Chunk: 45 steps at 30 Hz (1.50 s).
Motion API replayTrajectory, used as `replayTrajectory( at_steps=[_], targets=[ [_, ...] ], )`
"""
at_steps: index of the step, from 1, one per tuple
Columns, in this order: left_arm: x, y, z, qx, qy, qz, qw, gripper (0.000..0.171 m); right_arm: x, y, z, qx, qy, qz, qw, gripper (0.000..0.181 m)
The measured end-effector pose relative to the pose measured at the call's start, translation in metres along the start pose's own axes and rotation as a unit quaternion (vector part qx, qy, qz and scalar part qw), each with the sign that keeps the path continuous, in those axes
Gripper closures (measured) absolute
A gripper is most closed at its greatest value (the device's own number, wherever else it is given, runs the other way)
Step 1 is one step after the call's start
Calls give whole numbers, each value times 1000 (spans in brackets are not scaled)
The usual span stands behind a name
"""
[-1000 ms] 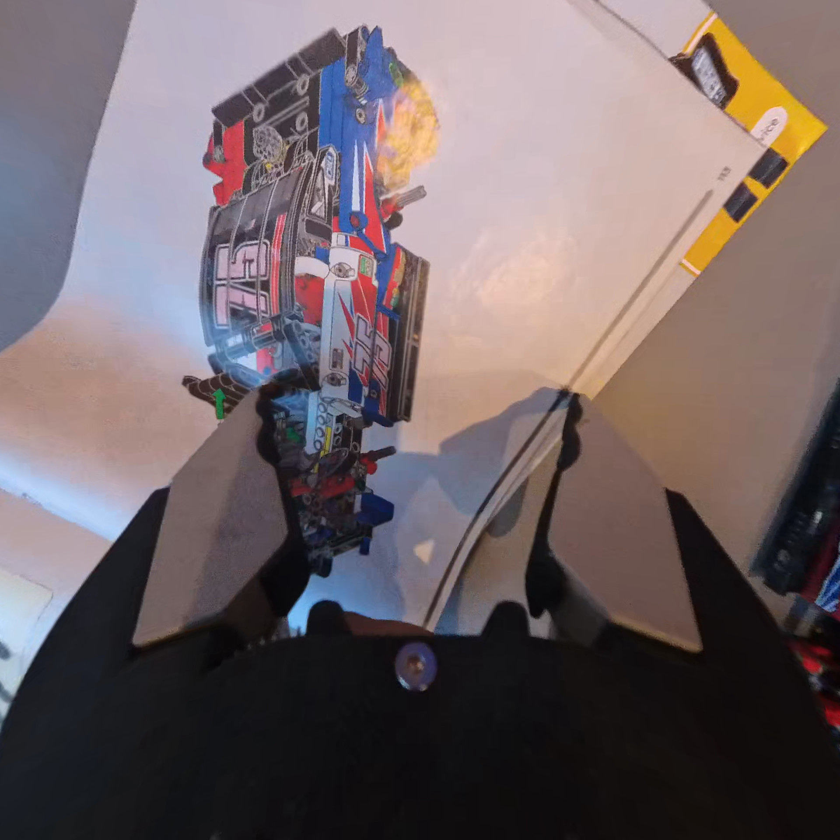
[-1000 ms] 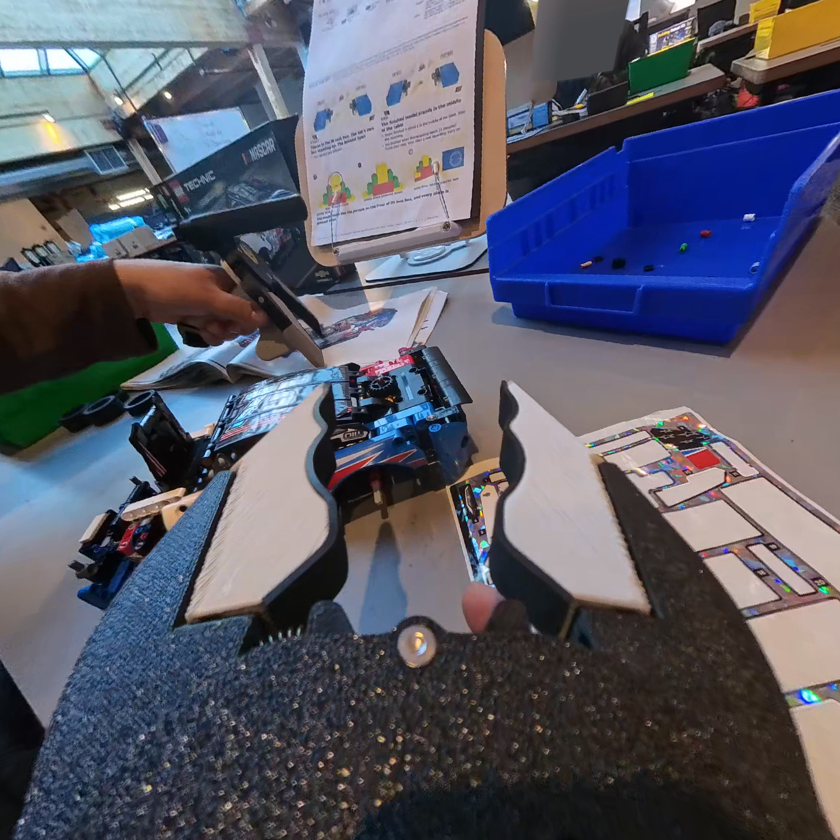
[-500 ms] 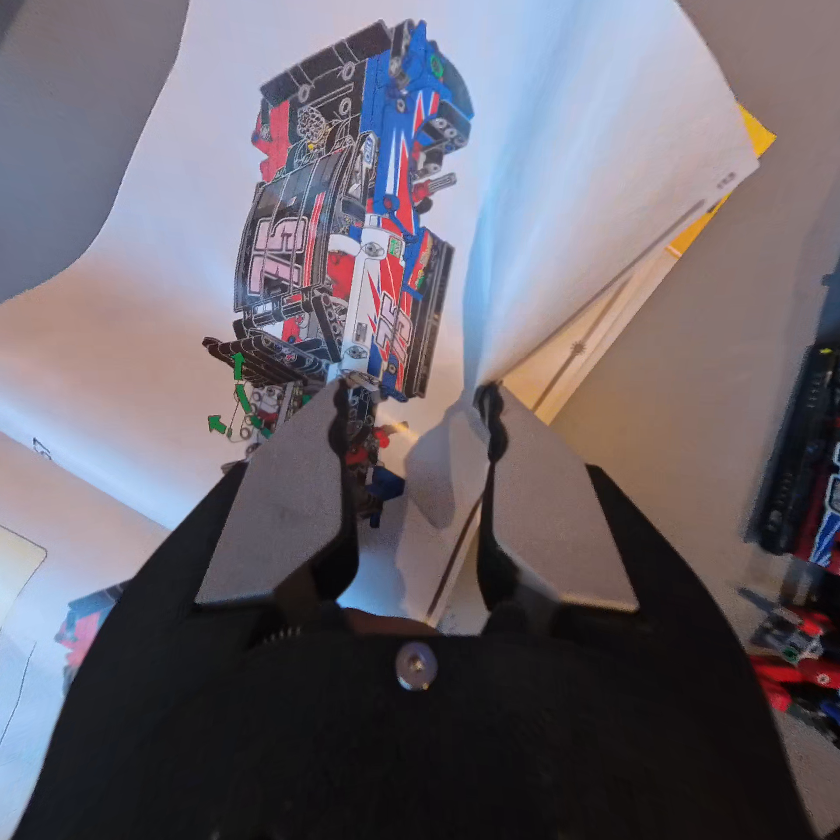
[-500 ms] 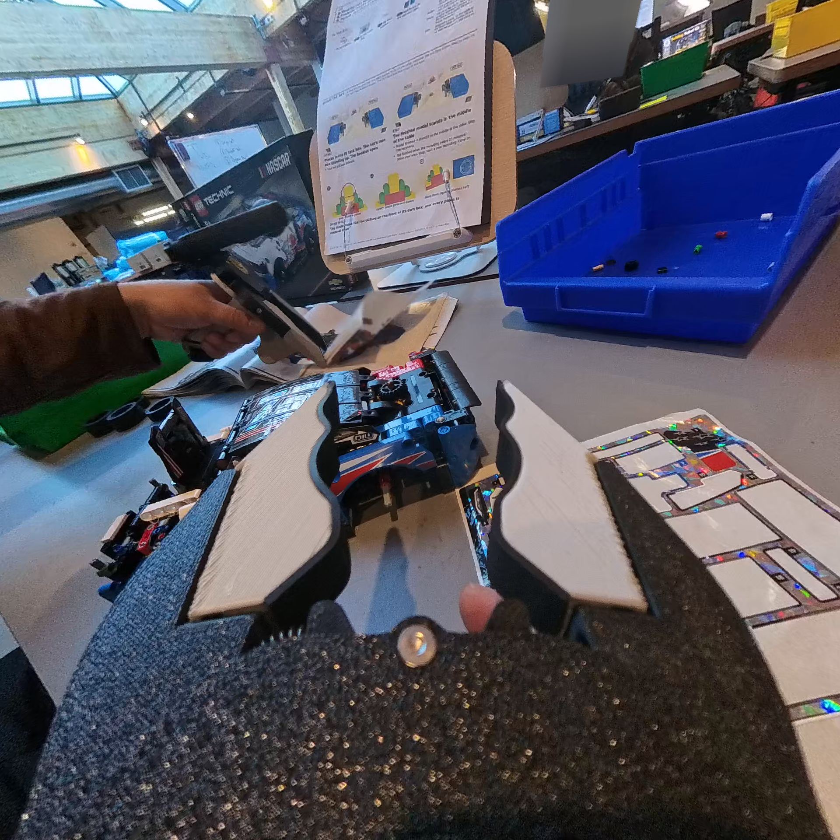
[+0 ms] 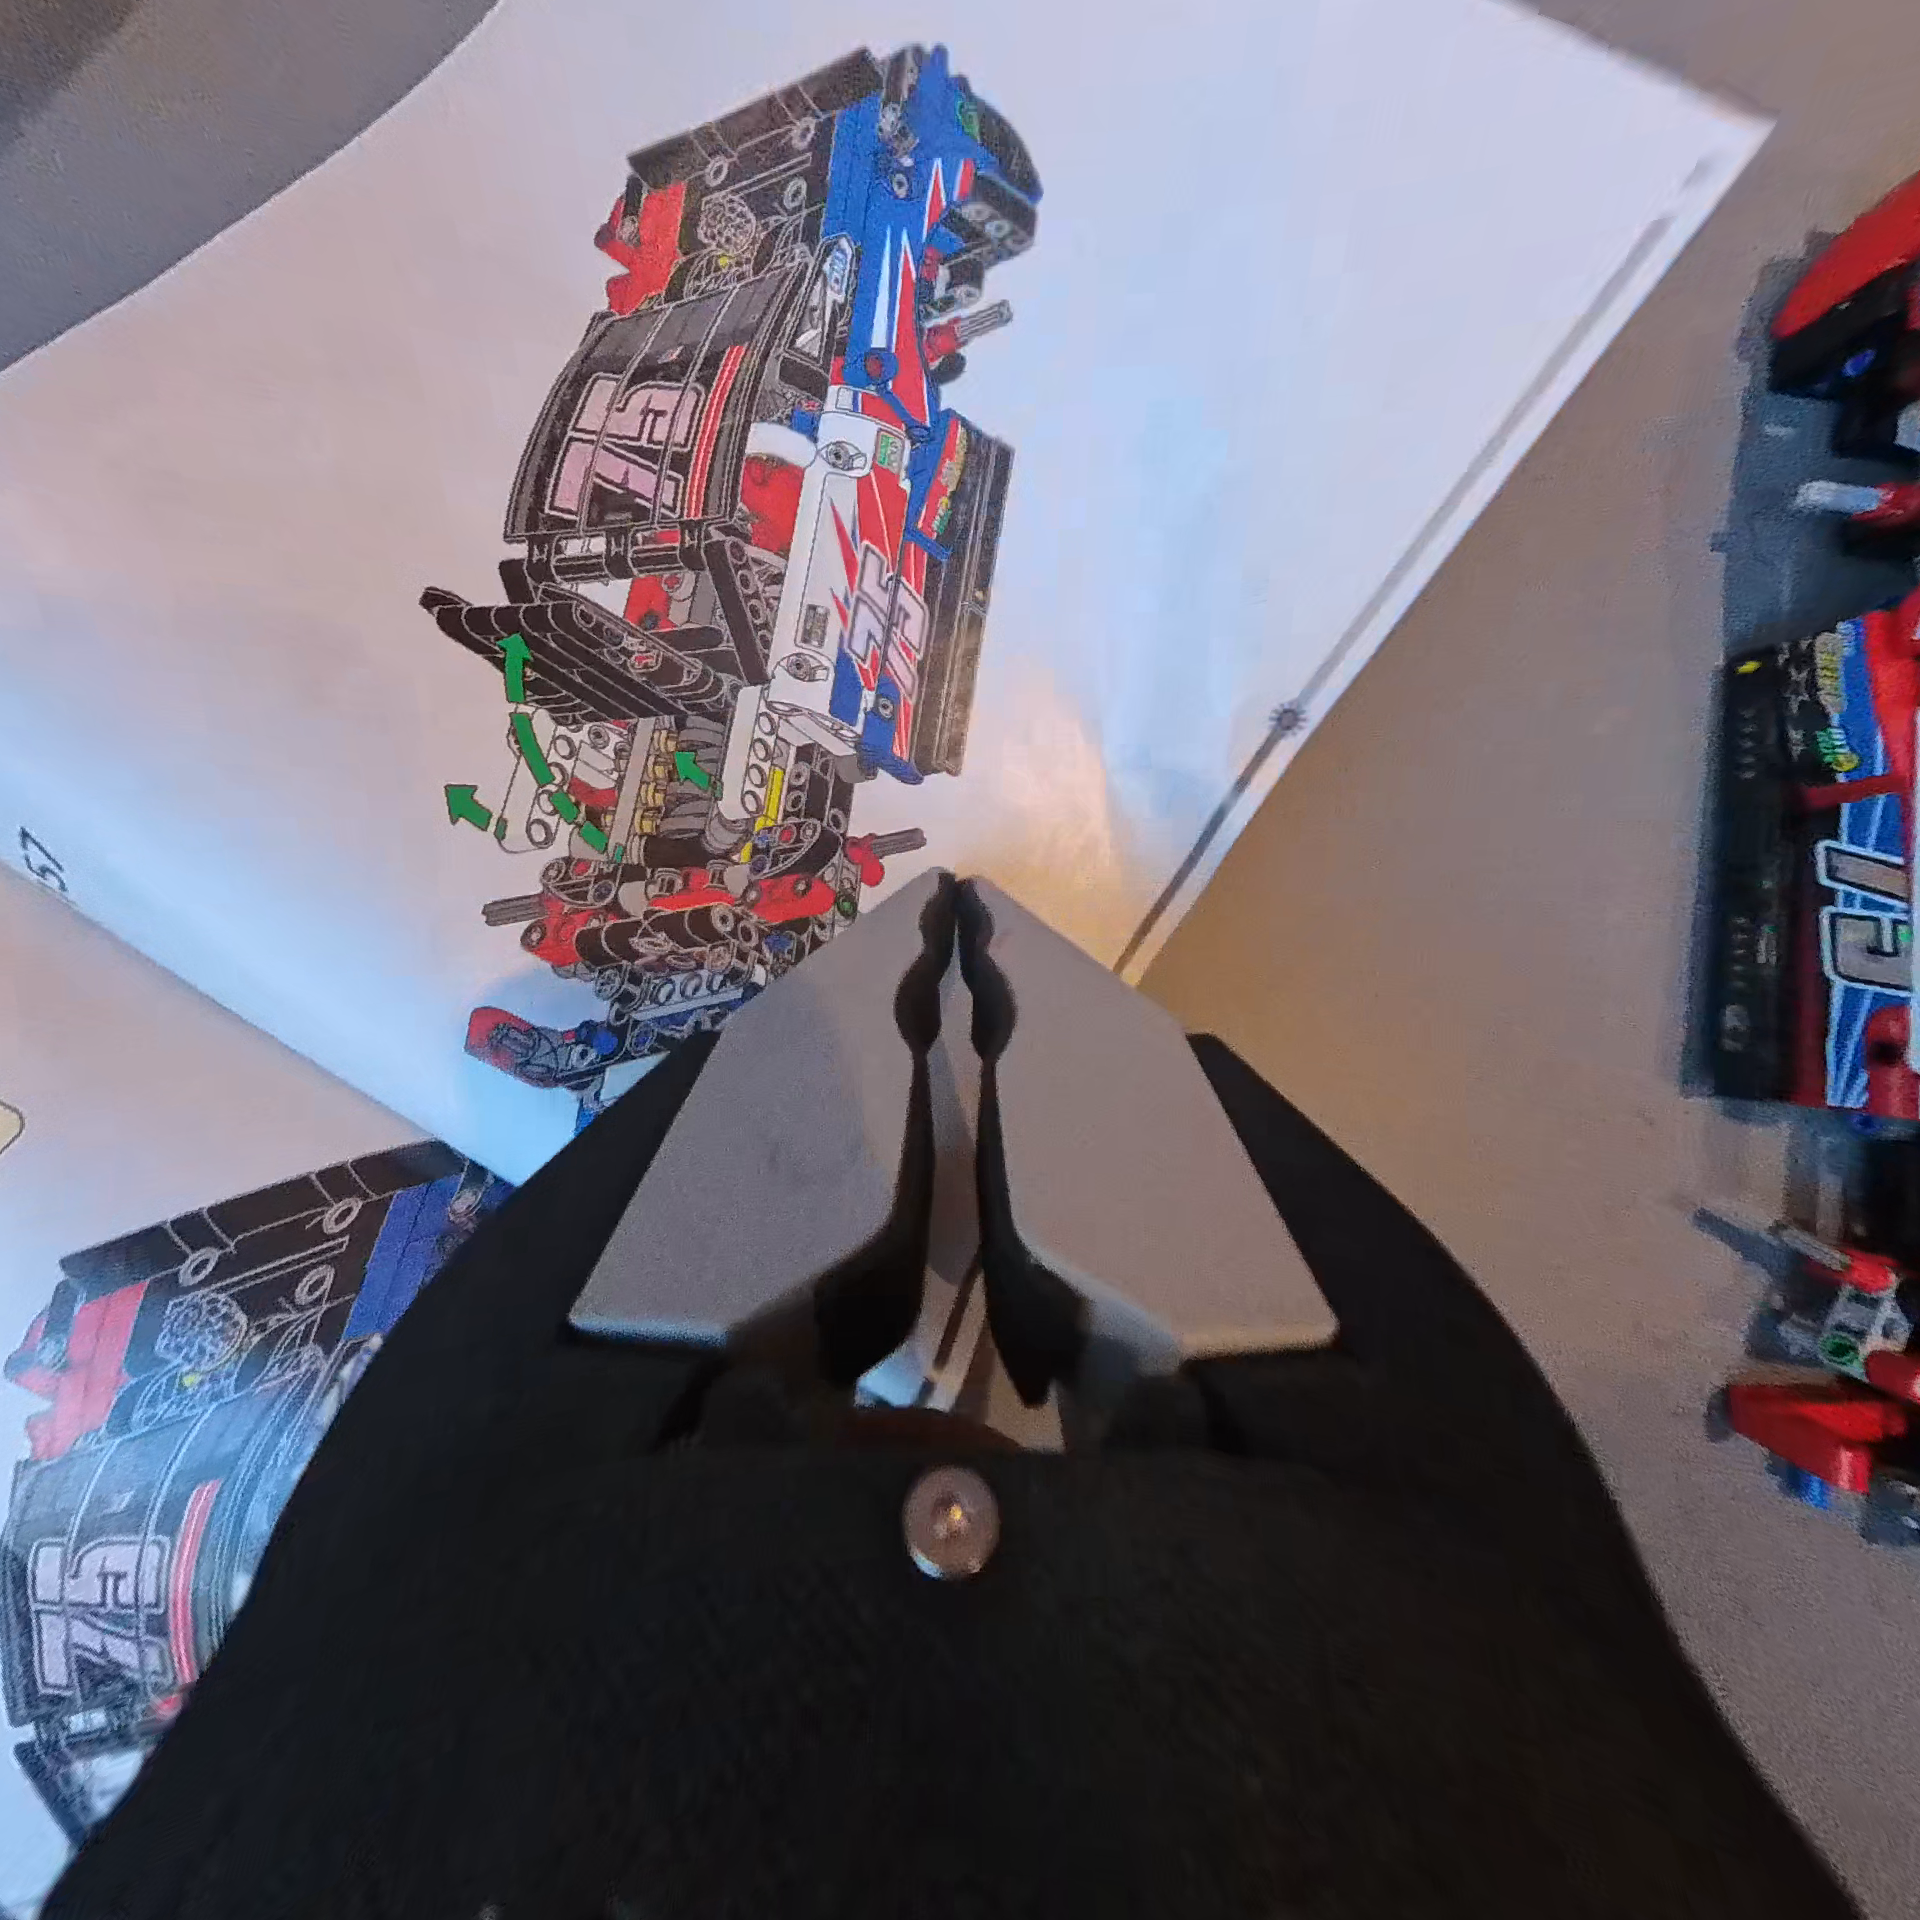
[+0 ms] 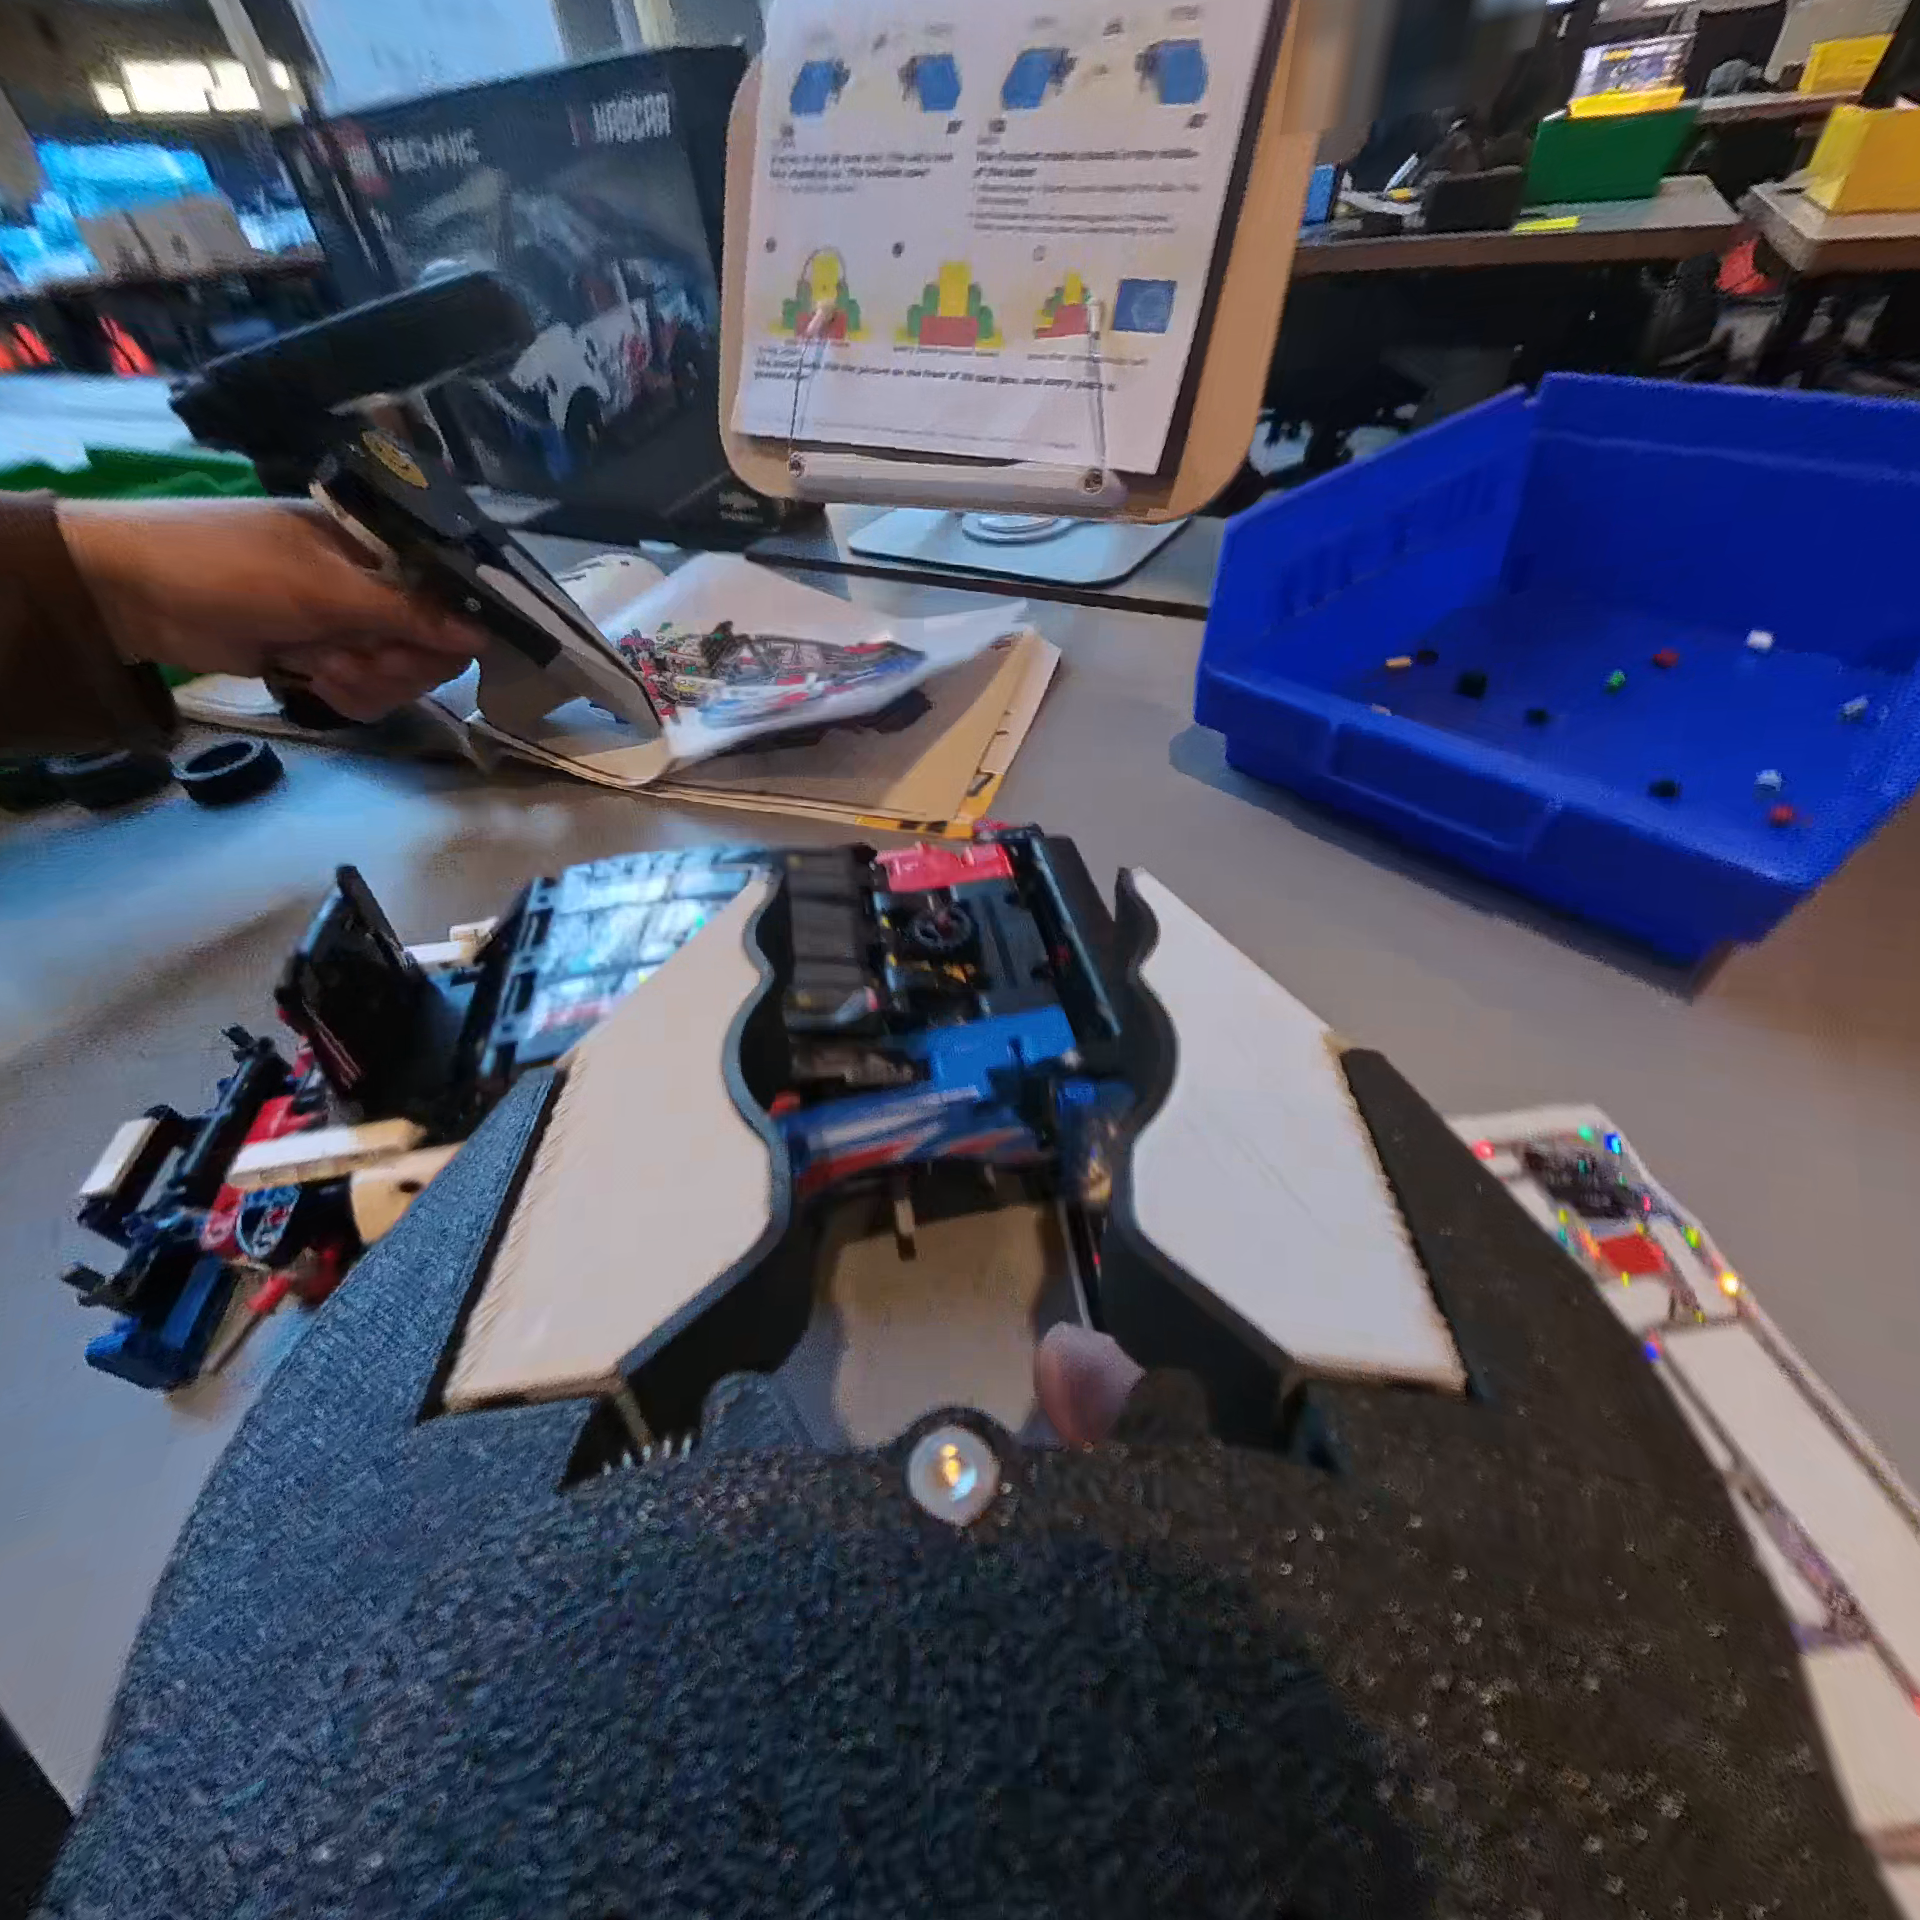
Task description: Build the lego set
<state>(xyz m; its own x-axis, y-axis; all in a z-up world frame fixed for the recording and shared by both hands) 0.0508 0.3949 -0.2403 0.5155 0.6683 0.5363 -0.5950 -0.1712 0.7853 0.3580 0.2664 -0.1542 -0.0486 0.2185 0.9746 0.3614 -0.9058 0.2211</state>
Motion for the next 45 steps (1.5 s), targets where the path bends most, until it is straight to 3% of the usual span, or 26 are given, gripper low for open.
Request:
replayTrajectory(
  at_steps=[7, 10, 15, 20, 23, 25, 29, 31, 32, 34, 37, 41, 45],
  targets=[
    [0, -8, -2, -15, 16, 15, 1000, 171, 41, -63, -32, 20, 126, -126, 984, 118],
    [0, -8, -3, -21, 17, 21, 999, 171, 45, -107, -42, 45, 153, -222, 962, 116],
    [-1, -8, -3, -28, 13, 36, 999, 171, 14, -182, -84, 105, 280, -307, 904, 118],
    [-1, -8, -3, -30, 8, 43, 999, 171, -21, -231, -107, 92, 291, -379, 874, 103],
    [-1, -8, -2, -35, 7, 44, 998, 171, -42, -242, -106, 65, 272, -441, 853, 79],
    [-2, -8, 0, -44, 4, 44, 998, 171, -47, -241, -112, 75, 228, -467, 851, 78],
    [-1, -8, 8, -78, -8, 56, 995, 171, -48, -242, -116, 73, 233, -467, 850, 81],
    [1, -5, 14, -103, -5, 70, 992, 162, -48, -241, -117, 74, 237, -467, 849, 88],
    [2, -2, 20, -125, 0, 81, 989, 147, -46, -241, -118, 76, 236, -465, 850, 101],
    [3, 2, 25, -138, 10, 95, 986, 138, -44, -240, -123, 81, 231, -460, 854, 141],
    [-2, 8, 25, -110, -6, 89, 990, 130, -44, -240, -127, 90, 234, -464, 850, 153],
    [-7, 18, 20, -3, -83, 65, 994, 116, -37, -236, -135, 106, 206, -473, 850, 161],
    [-6, 20, 24, 83, -158, 43, 983, 107, -13, -231, -144, 123, 174, -461, 861, 172]
  ],
)
Point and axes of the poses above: each gripper's, where its closed fingertips meet, y back along the fingers, x out of its top, z = x × y across the jaws, the point moved 3 cm from there along y, back along the fingers, and after that the axes turned 14 degrees about -x, right-handed, at the moved point
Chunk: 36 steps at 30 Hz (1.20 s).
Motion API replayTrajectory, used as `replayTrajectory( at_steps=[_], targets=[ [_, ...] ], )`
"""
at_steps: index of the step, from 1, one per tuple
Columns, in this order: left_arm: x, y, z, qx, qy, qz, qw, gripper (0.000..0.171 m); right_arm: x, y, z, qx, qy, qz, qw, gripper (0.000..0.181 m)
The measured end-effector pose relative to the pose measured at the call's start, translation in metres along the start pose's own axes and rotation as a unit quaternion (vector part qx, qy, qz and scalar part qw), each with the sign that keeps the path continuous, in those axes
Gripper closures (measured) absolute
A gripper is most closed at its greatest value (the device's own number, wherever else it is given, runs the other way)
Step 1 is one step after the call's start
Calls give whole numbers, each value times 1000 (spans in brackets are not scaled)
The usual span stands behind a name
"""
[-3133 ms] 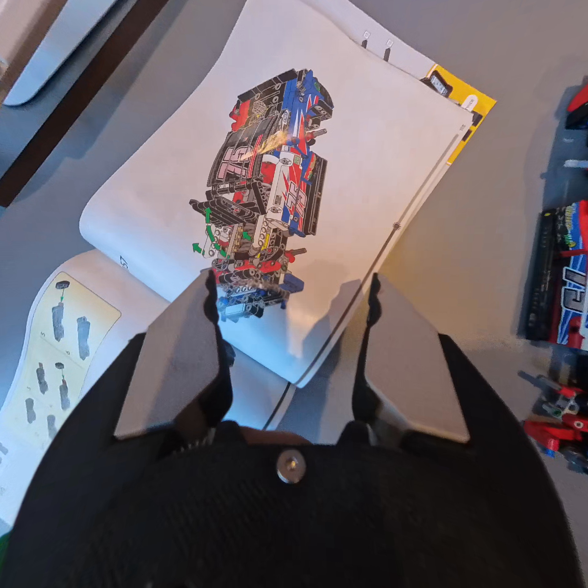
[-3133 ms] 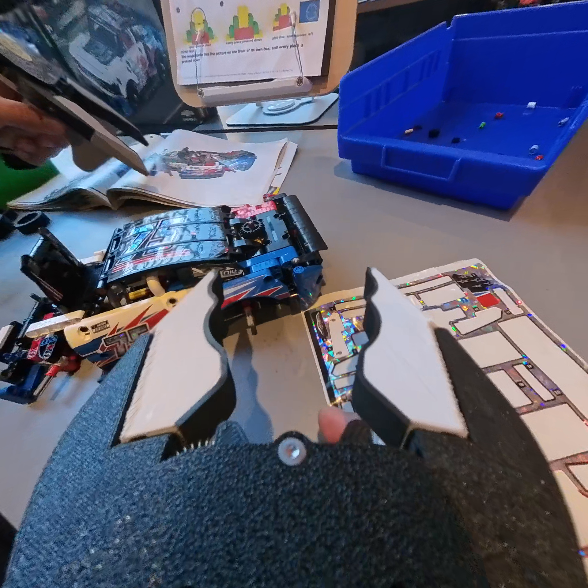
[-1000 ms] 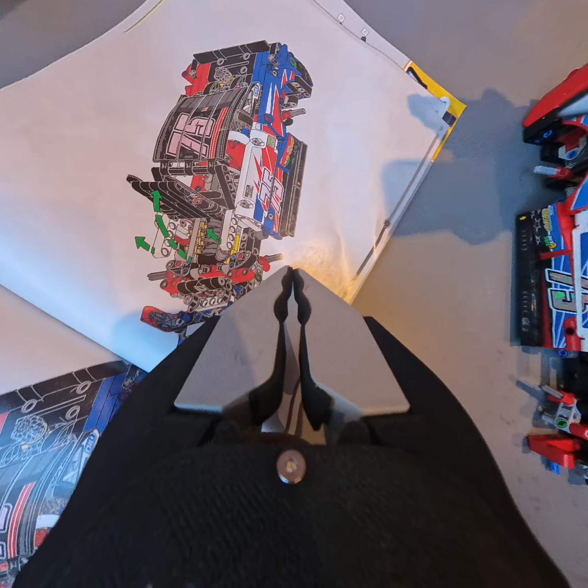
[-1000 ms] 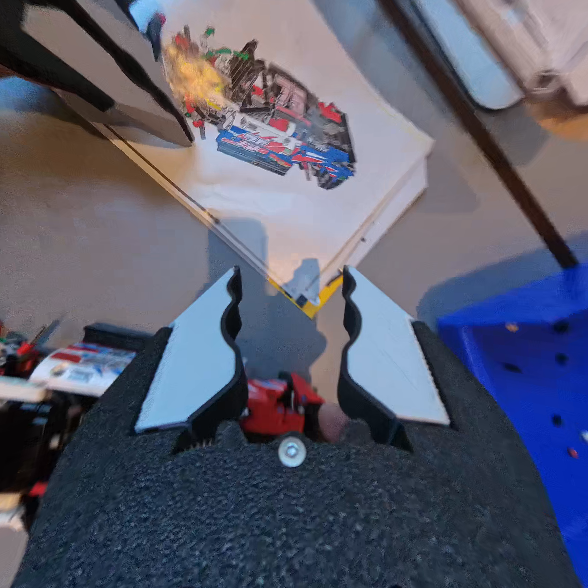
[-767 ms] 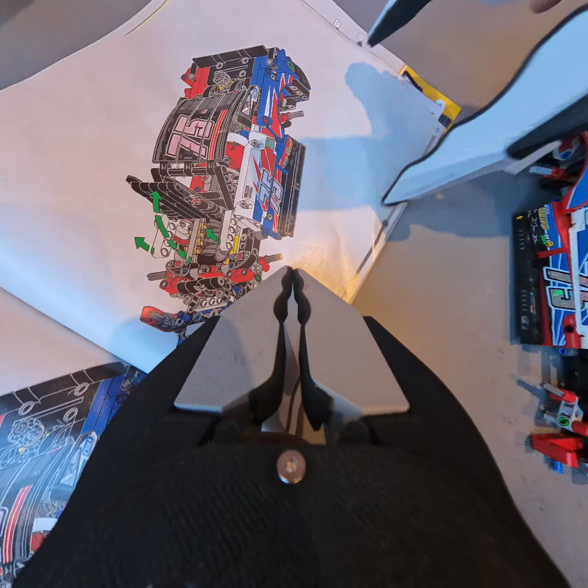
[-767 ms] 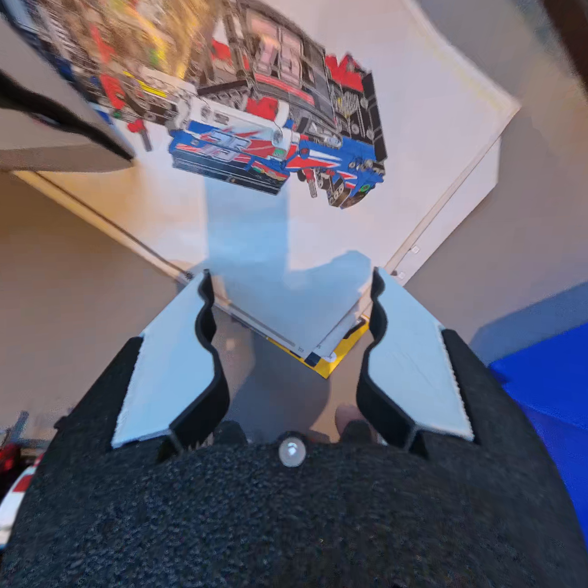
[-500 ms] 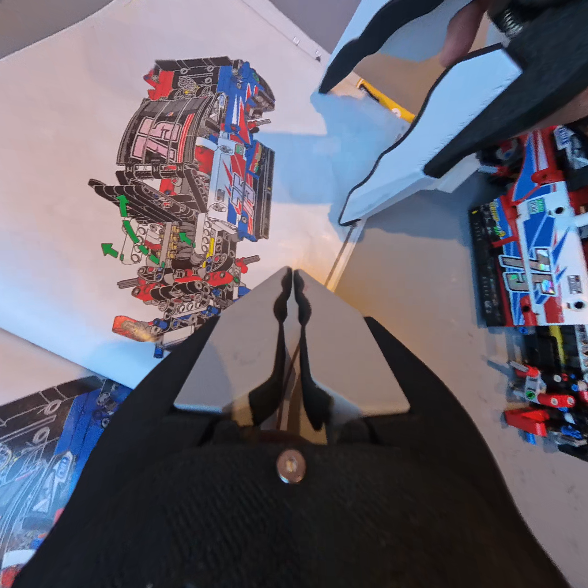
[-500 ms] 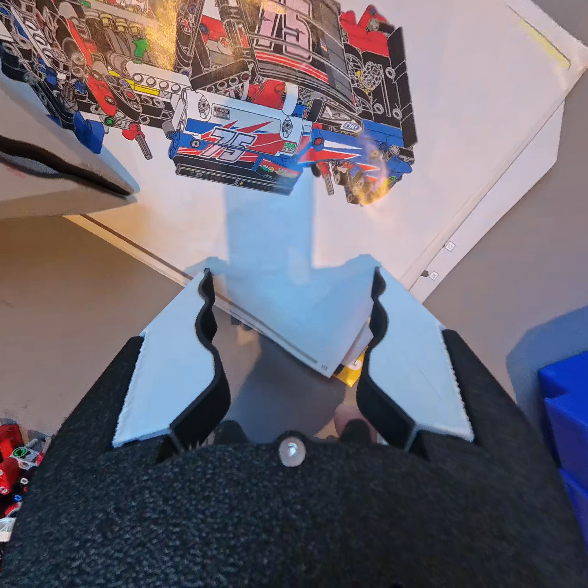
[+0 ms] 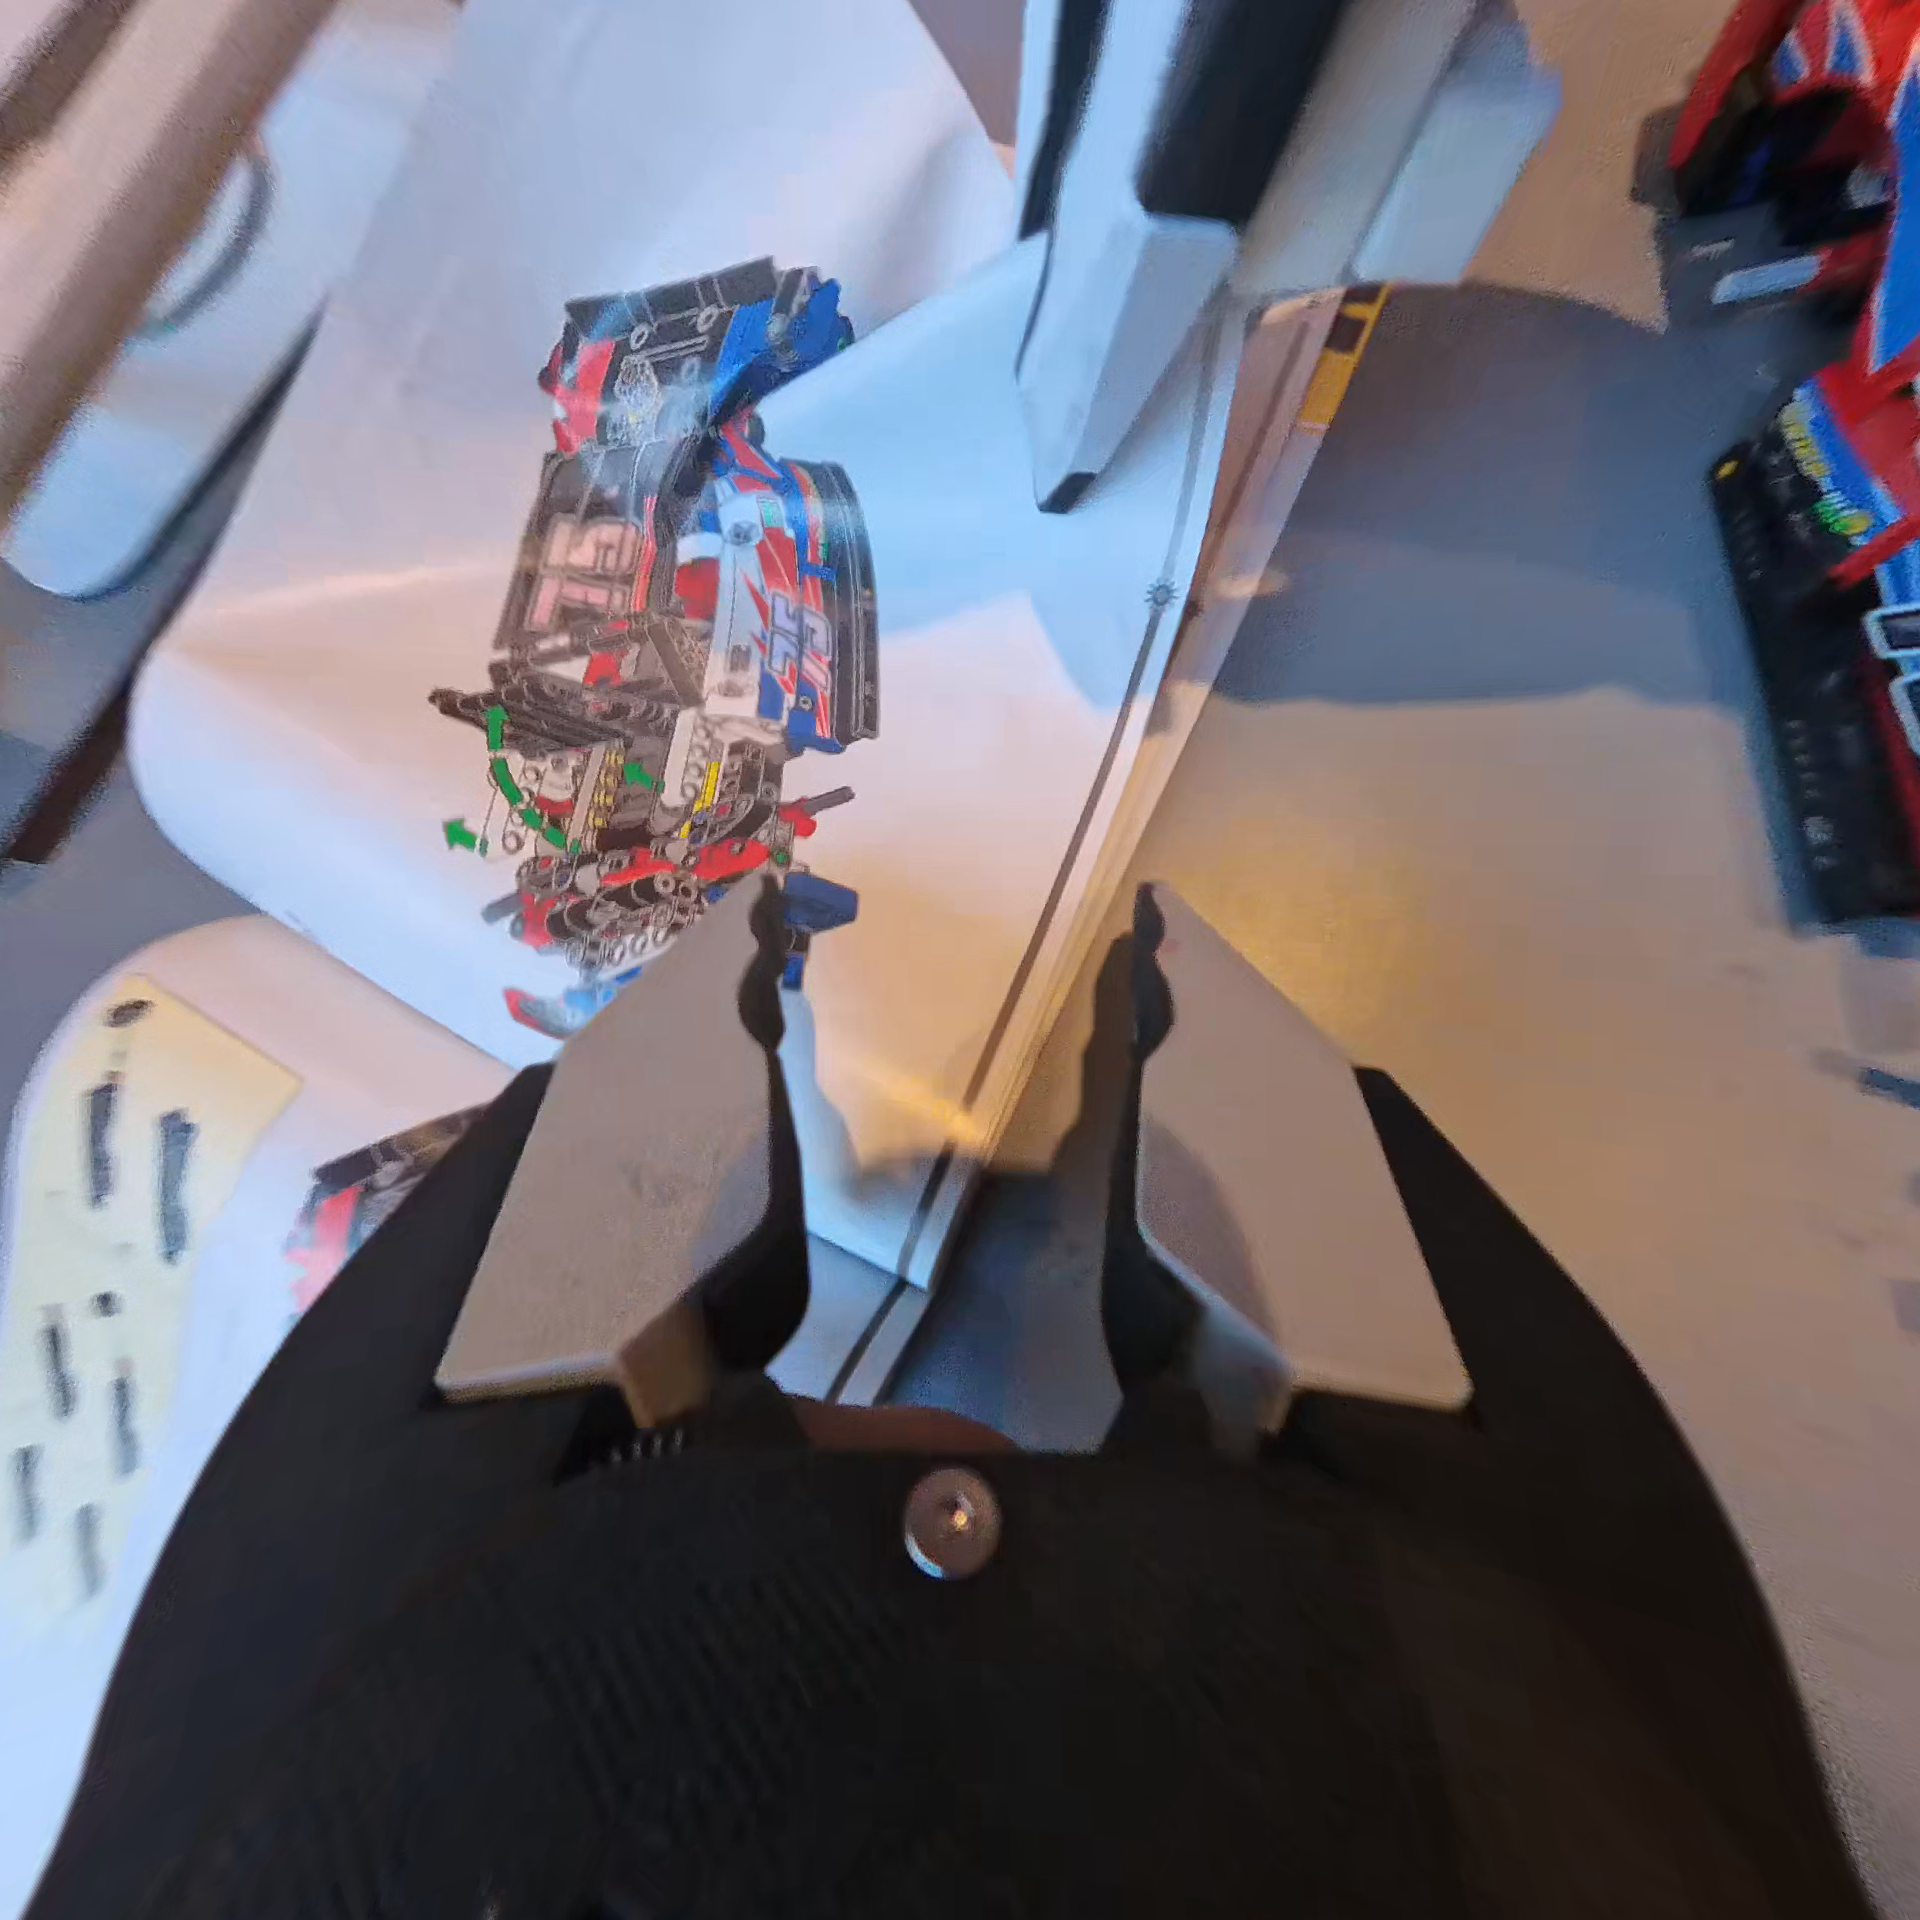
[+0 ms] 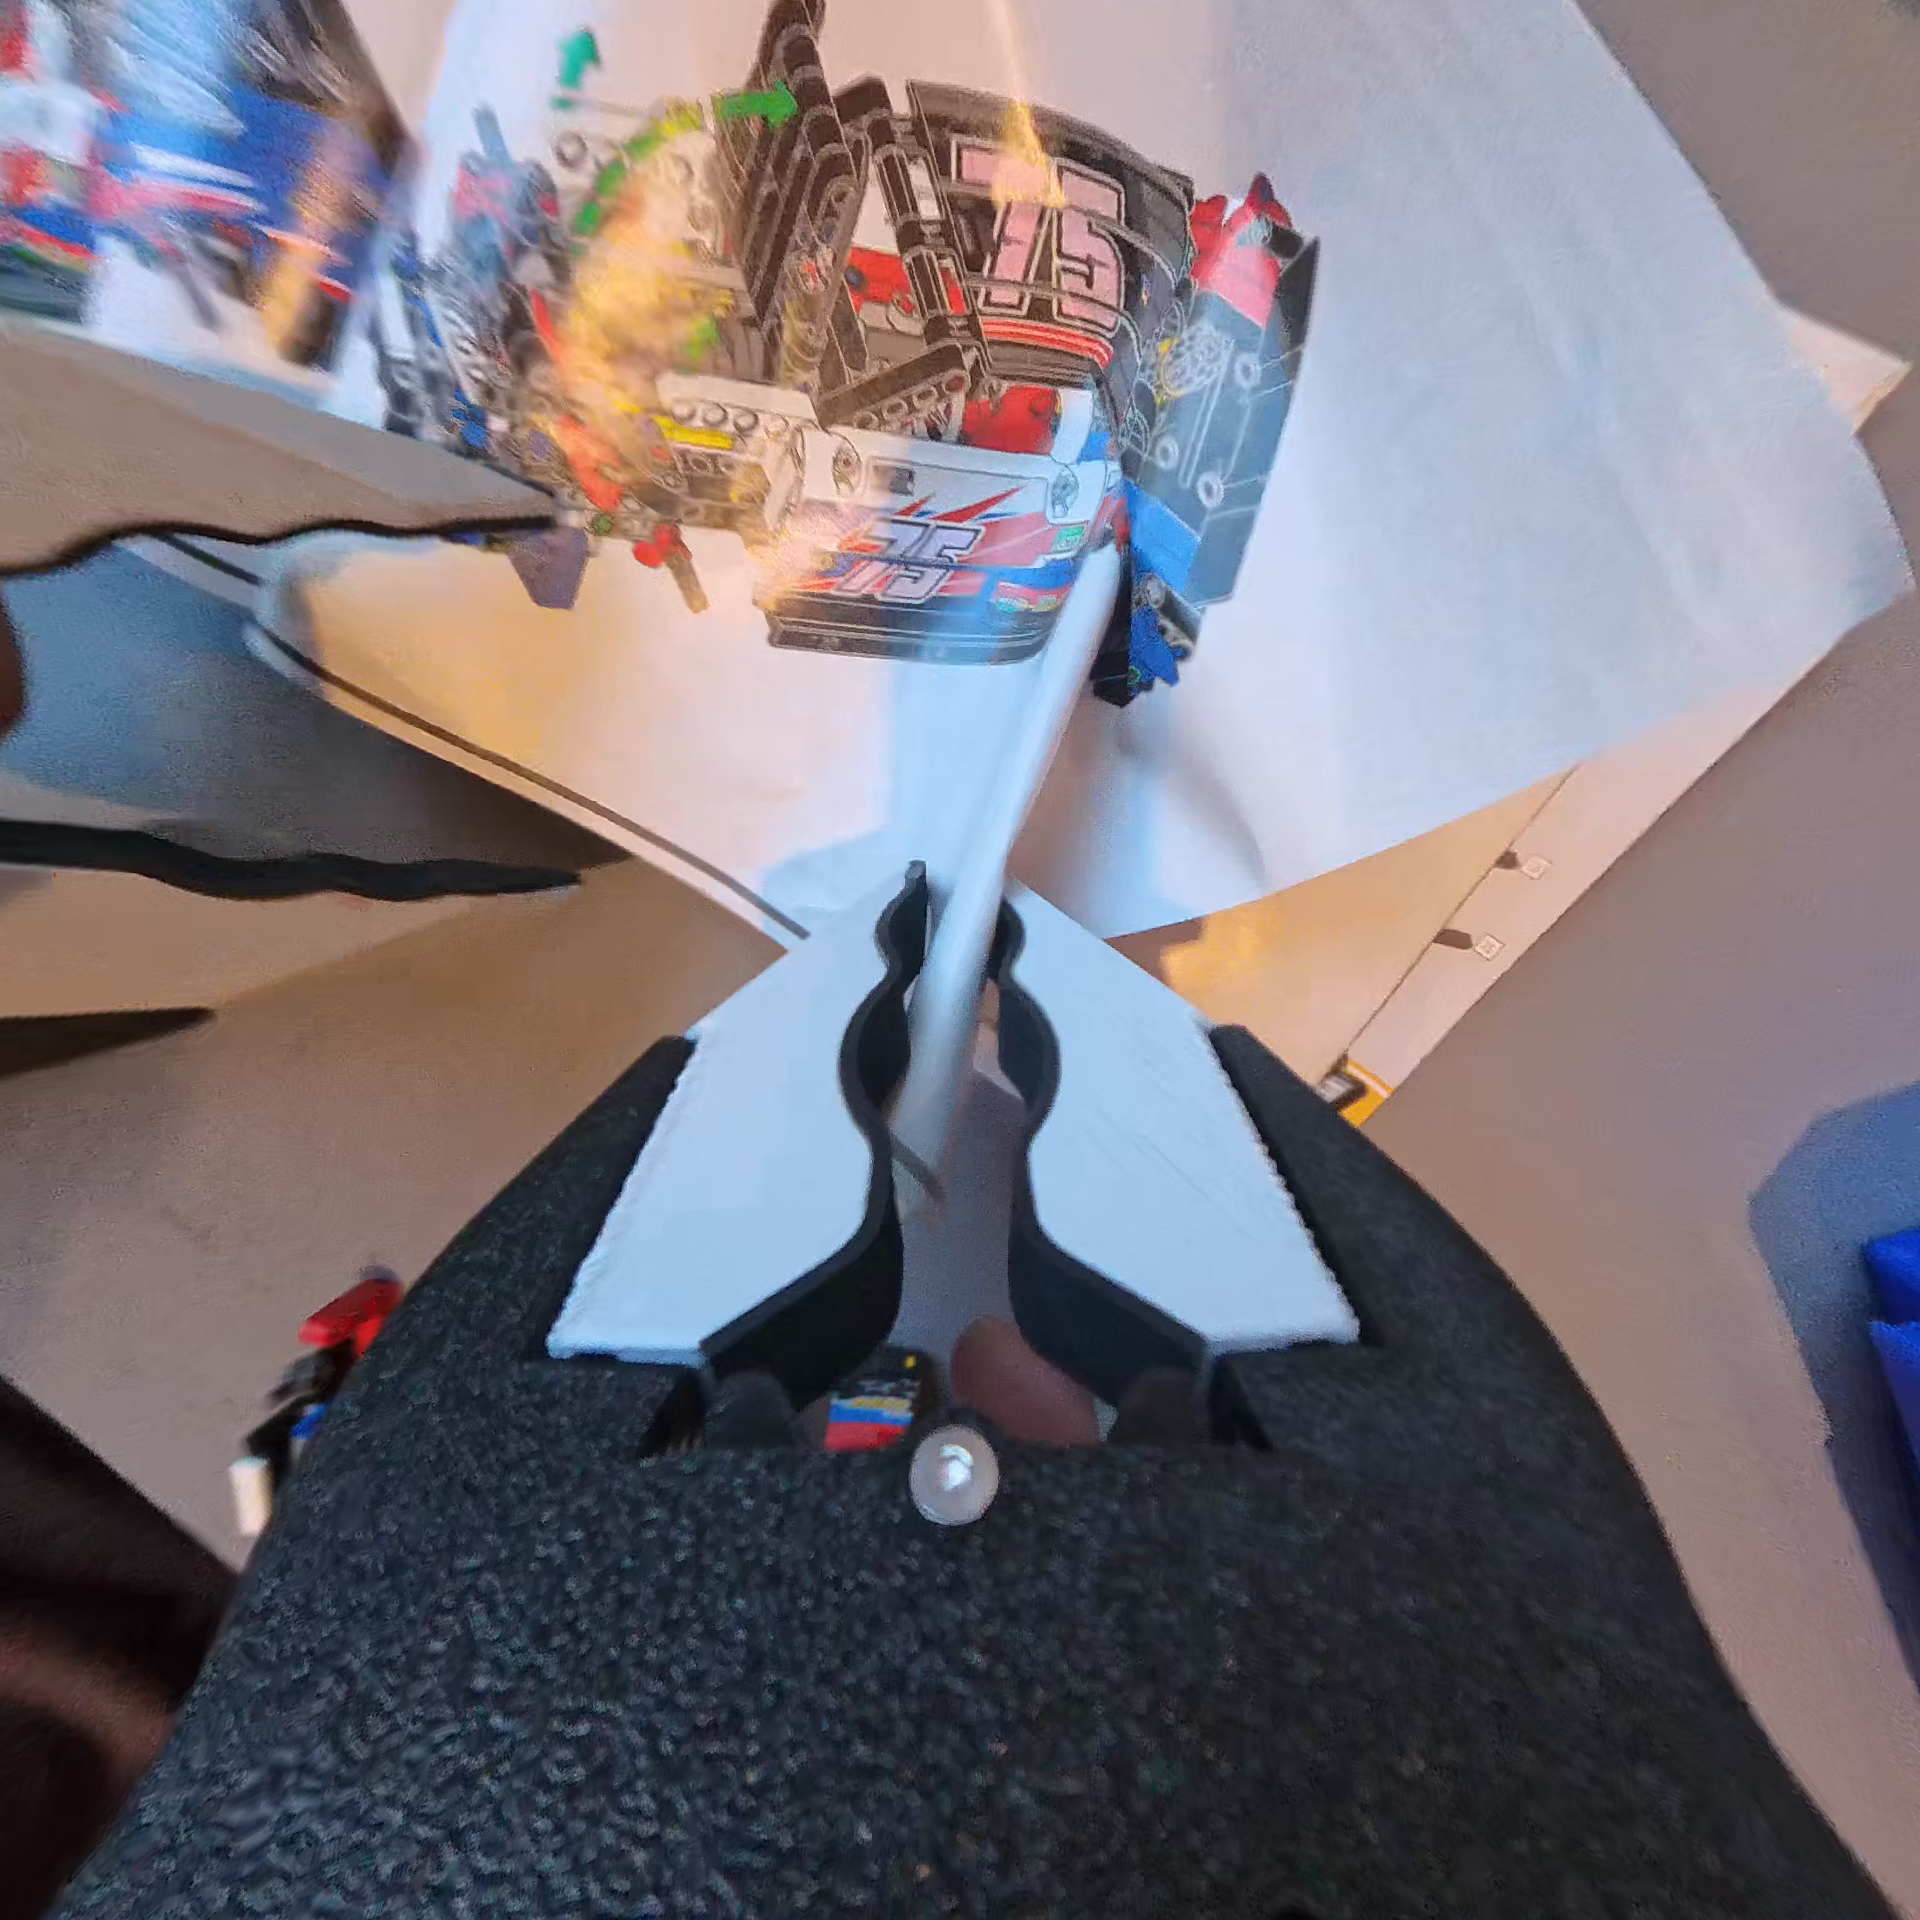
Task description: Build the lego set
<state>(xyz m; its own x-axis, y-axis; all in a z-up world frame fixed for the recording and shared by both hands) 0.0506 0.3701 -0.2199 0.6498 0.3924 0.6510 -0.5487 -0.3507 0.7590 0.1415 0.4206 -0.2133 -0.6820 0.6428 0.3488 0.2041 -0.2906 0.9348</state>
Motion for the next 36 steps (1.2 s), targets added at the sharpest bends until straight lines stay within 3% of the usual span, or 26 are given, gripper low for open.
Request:
replayTrajectory(
  at_steps=[5, 7, 8, 11, 12, 16, 17, 21, 25, 26, 33, 36],
  targets=[
    [20, 4, 12, 63, -50, 25, 996, 89, 21, 36, -18, 82, -47, 35, 995, 177],
    [28, 8, 10, 110, -62, 37, 991, 89, 31, 50, -27, 115, -64, 50, 990, 177],
    [31, 11, 7, 134, -71, 41, 988, 97, 35, 56, -31, 125, -68, 58, 988, 177],
    [31, 29, -10, 217, -87, 64, 970, 162, 49, 75, -42, 136, -62, 94, 984, 169],
    [28, 36, -14, 227, -82, 78, 967, 171, 54, 83, -46, 140, -60, 112, 982, 166],
    [8, 72, -25, 219, 20, 162, 962, 171, 70, 128, -56, 128, -56, 212, 967, 138],
    [2, 83, -27, 213, 54, 191, 957, 171, 70, 143, -57, 120, -57, 245, 960, 140],
    [-43, 132, -38, 232, 169, 266, 920, 171, 43, 195, -79, 128, -43, 334, 933, 140],
    [-100, 156, -45, 254, 263, 262, 893, 171, -4, 202, -98, 78, 5, 342, 936, 140],
    [-111, 162, -44, 262, 277, 259, 888, 163, -14, 201, -101, 65, 9, 342, 938, 139],
    [-144, 228, 3, 345, 241, 244, 873, 135, -55, 186, -122, 39, 8, 308, 951, 135],
    [-135, 245, 45, 294, 190, 257, 901, 138, -61, 181, -133, 24, 15, 299, 954, 137]
  ],
)
Point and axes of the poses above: each gripper's, where its closed fingertips meet, y back along the fingers, x out of its top, z = x × y across the jaws, the point moved 3 cm from there along y, back along the fingers, and after that the axes turned 14 degrees about -x, right-handed, at the moved point
